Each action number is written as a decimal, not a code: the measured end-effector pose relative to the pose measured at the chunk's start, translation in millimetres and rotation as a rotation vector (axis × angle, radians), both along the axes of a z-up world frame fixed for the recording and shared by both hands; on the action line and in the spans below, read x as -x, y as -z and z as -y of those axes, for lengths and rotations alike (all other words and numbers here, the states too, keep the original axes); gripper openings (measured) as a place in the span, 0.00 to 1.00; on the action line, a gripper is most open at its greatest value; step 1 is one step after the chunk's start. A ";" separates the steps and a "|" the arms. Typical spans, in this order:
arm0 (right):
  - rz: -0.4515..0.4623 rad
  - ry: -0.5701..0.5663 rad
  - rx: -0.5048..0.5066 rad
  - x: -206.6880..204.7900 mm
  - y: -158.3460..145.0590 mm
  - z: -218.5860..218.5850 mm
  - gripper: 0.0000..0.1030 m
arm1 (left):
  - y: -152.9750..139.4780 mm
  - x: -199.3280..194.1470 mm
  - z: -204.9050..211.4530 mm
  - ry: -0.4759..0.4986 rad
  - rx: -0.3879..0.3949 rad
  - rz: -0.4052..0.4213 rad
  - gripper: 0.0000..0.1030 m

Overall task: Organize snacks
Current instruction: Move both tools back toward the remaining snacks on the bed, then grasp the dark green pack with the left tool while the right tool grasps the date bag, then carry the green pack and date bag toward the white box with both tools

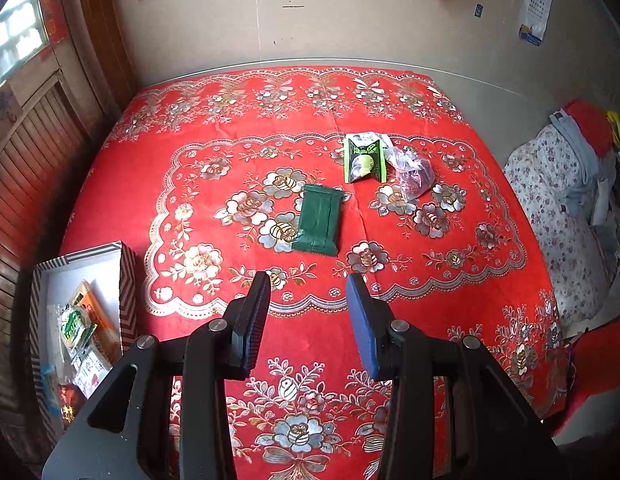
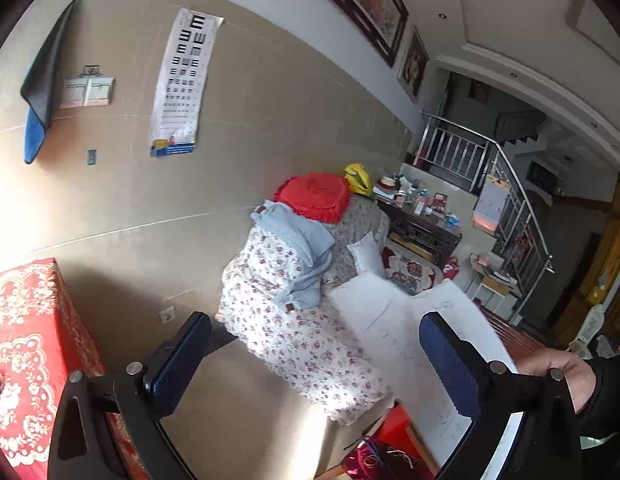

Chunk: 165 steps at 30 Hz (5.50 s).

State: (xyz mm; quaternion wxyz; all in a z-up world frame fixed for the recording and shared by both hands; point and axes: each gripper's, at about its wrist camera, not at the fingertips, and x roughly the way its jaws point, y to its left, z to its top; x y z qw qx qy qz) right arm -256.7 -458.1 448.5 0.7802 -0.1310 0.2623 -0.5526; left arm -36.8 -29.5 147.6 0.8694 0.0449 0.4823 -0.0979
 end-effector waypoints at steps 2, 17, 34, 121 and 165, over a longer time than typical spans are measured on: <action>-0.013 -0.121 -0.077 -16.5 18.5 -25.4 1.00 | 2.7 0.4 -11.9 -0.020 0.018 -0.007 0.38; -0.255 -0.765 -0.756 -181.6 267.2 -227.0 1.00 | 27.1 -19.5 -105.7 -0.019 0.113 -0.093 0.49; -0.403 -0.773 -0.778 -247.3 310.3 -195.1 1.00 | 79.8 -101.3 12.7 0.157 0.092 -0.165 0.53; -0.452 -0.799 -0.922 -288.5 368.8 -150.4 0.38 | 114.8 -120.0 8.8 0.047 0.002 -0.152 0.41; -0.480 -1.058 -0.933 -243.7 340.1 -342.5 0.38 | 38.8 -10.4 -146.0 -0.156 0.006 0.012 0.41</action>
